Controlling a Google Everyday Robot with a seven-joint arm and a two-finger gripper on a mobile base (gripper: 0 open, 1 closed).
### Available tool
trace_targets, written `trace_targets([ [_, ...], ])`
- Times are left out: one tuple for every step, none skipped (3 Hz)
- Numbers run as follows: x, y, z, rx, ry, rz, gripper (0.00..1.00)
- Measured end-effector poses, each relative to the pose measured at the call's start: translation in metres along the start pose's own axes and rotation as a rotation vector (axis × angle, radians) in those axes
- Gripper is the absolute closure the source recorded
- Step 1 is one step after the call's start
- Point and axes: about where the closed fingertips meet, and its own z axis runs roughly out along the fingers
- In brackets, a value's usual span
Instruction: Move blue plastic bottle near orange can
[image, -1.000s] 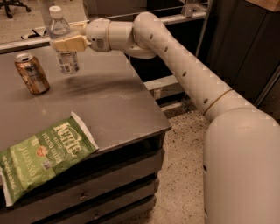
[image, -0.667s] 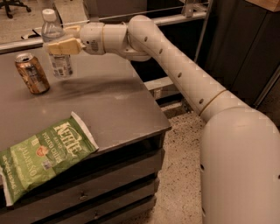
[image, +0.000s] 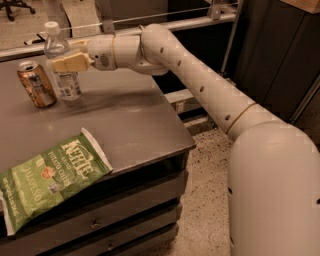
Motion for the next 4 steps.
trace_targets([
  [0.013,-0.001,0.001,0.004,0.032,0.008,0.59],
  [0.021,-0.005,0.003,0.010,0.052,0.004,0.36],
  [0.026,-0.007,0.005,0.011,0.065,-0.007,0.12],
  [0.028,-0.007,0.007,0.008,0.069,-0.010,0.00],
])
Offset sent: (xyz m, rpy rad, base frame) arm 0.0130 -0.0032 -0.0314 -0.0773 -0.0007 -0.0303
